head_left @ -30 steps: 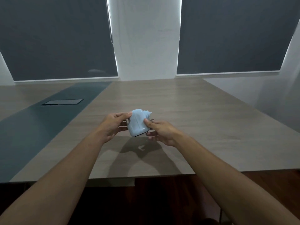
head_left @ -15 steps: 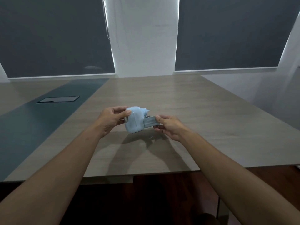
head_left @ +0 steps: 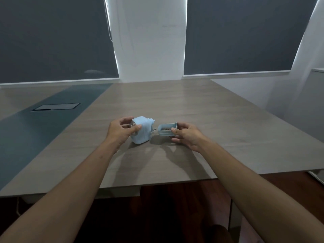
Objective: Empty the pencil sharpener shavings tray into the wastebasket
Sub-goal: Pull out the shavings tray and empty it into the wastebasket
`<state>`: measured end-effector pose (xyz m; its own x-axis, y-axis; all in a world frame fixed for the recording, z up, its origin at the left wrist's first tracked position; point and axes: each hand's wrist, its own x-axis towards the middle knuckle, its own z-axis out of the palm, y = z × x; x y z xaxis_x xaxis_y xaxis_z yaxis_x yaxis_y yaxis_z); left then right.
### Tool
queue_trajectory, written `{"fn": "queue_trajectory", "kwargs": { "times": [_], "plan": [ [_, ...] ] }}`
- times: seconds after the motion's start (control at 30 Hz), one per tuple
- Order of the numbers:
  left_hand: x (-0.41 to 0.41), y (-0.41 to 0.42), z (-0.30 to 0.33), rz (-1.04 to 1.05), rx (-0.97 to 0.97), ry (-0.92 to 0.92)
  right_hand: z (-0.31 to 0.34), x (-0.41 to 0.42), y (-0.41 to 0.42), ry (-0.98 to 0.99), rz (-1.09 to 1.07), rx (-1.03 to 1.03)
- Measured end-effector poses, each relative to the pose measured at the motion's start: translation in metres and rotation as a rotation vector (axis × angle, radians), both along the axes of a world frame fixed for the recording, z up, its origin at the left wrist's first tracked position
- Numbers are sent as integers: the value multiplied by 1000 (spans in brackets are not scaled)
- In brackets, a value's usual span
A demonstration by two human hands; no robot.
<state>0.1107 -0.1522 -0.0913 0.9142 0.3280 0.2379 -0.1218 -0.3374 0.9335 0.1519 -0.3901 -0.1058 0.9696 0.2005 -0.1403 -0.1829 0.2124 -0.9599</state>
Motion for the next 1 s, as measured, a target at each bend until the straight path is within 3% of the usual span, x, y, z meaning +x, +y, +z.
{"fn": "queue_trajectory", "kwargs": {
  "times": [0.23,0.43,0.7,1.0],
  "plan": [
    [-8,-9,14,52,181,60,4,-12,-22,33,-36,1],
    [-29,-56,52,124,351,-92,23,-46,-65,-53,-82,20],
    [-64,-195,72,-159,228,-211,42,-131,-172,-120,-248,28],
    [-121,-351,3,-698,53,12,14,-239,-318,-139,-332,-124]
  ]
}}
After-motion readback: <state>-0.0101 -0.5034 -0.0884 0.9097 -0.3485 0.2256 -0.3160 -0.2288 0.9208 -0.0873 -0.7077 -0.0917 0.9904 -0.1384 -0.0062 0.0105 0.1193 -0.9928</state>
